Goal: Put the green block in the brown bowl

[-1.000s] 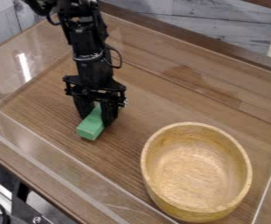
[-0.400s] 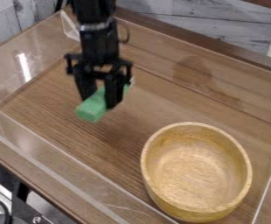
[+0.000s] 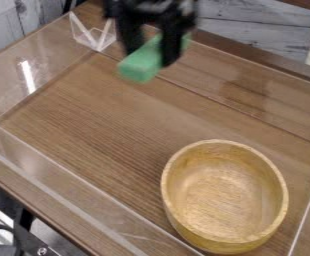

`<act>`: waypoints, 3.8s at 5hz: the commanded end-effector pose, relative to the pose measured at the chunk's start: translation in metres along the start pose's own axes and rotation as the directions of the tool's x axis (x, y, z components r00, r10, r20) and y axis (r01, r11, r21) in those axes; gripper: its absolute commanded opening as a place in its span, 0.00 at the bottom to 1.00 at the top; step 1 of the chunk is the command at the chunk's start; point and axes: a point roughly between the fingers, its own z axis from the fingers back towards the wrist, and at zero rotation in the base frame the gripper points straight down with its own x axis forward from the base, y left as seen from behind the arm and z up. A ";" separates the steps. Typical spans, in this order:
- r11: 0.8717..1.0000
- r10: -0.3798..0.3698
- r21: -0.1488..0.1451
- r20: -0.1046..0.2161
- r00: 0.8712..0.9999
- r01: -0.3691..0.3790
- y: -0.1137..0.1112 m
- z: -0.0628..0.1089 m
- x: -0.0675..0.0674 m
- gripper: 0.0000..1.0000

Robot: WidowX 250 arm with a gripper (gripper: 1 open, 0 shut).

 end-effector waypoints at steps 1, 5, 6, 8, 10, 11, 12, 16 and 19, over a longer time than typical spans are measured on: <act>0.995 -0.096 0.016 0.066 0.993 0.095 -0.020 0.008 -0.029 0.00; 0.968 -0.244 0.096 0.124 0.962 0.233 -0.114 -0.077 -0.053 0.00; 0.982 -0.176 0.094 0.160 0.971 0.162 -0.095 -0.072 -0.053 0.00; 0.997 -0.064 0.063 0.203 0.977 0.052 -0.065 -0.065 -0.047 0.00; 0.999 -0.043 0.036 0.227 0.973 0.036 -0.058 -0.070 -0.045 0.00; 0.999 -0.039 0.024 0.230 0.972 0.034 -0.057 -0.071 -0.044 0.00; 0.999 -0.038 0.016 0.230 0.972 0.035 -0.056 -0.073 -0.042 0.00; 0.999 -0.035 -0.014 0.232 0.972 0.039 -0.055 -0.080 -0.032 0.00; 0.998 -0.032 -0.036 0.232 0.972 0.042 -0.053 -0.085 -0.025 0.00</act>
